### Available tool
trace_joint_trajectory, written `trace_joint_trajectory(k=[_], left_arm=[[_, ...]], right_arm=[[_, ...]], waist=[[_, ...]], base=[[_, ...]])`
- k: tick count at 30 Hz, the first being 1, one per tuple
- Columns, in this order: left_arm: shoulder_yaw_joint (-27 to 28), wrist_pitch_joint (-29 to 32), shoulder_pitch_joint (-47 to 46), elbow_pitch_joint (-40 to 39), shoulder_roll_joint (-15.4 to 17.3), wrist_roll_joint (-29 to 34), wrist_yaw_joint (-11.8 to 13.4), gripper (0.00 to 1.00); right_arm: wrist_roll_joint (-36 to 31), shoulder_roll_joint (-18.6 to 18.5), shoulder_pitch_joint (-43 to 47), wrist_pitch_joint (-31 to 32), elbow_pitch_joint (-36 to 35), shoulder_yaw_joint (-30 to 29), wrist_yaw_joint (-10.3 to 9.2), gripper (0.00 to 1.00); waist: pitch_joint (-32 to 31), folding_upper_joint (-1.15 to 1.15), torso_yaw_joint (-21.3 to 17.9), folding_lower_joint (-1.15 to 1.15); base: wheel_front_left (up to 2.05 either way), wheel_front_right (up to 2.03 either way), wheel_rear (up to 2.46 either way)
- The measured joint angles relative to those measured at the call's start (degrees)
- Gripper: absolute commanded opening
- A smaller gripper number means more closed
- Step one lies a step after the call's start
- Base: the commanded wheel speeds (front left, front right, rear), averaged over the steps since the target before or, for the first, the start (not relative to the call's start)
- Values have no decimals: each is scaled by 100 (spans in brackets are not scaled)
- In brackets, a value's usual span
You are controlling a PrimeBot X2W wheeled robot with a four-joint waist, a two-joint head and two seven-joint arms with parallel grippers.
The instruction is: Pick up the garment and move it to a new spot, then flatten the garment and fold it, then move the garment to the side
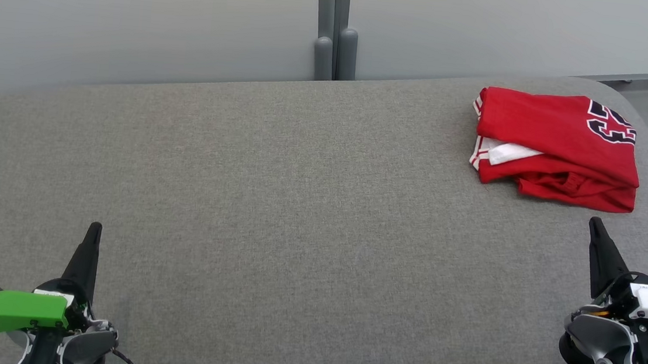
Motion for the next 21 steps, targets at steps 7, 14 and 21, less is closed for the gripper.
trace_joint_trajectory(k=[7, 14, 21], left_arm=[[1, 0, -1, 15, 0, 0, -7, 0], [2, 1, -2, 25, 0, 0, -7, 0], [3, 13, -3, 27, 0, 0, -8, 0]], right_arm=[[0, 0, -4, 0, 3, -1, 1, 0], [0, 0, -19, 0, 7, -1, 16, 0], [0, 0, -19, 0, 8, -2, 16, 0]], waist=[[0, 0, 0, 0], [-1, 0, 0, 0], [-1, 0, 0, 0]], base=[[0, 0, 0], [0, 0, 0], [0, 0, 0]])
